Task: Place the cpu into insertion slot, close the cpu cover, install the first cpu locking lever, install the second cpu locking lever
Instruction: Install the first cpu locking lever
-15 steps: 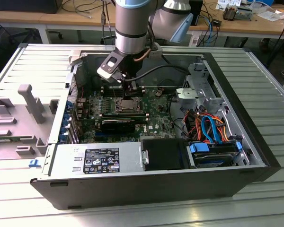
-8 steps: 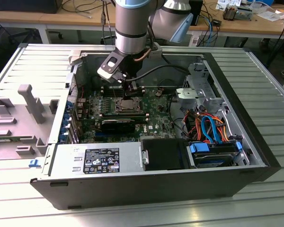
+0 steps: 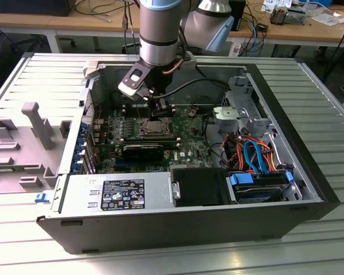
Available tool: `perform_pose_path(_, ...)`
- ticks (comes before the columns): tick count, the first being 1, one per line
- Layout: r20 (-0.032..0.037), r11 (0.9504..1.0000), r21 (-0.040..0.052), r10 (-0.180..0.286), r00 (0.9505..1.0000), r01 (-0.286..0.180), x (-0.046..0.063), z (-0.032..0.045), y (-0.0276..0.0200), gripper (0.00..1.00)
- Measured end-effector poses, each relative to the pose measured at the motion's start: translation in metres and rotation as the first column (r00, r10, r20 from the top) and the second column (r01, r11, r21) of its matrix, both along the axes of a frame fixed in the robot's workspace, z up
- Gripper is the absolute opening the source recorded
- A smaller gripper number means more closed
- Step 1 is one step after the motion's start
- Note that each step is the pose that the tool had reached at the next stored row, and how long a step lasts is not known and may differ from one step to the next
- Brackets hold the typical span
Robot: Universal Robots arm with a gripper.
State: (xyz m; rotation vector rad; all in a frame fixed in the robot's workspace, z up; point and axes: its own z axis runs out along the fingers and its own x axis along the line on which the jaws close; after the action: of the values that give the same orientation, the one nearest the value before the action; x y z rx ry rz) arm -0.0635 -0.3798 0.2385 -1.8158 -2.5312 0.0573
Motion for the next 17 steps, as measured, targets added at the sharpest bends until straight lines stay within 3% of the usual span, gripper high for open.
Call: perform_pose_path(17,0.0,0.998,0.0,0.064,0.998,-0.064,0.0,0.0,0.0,0.11)
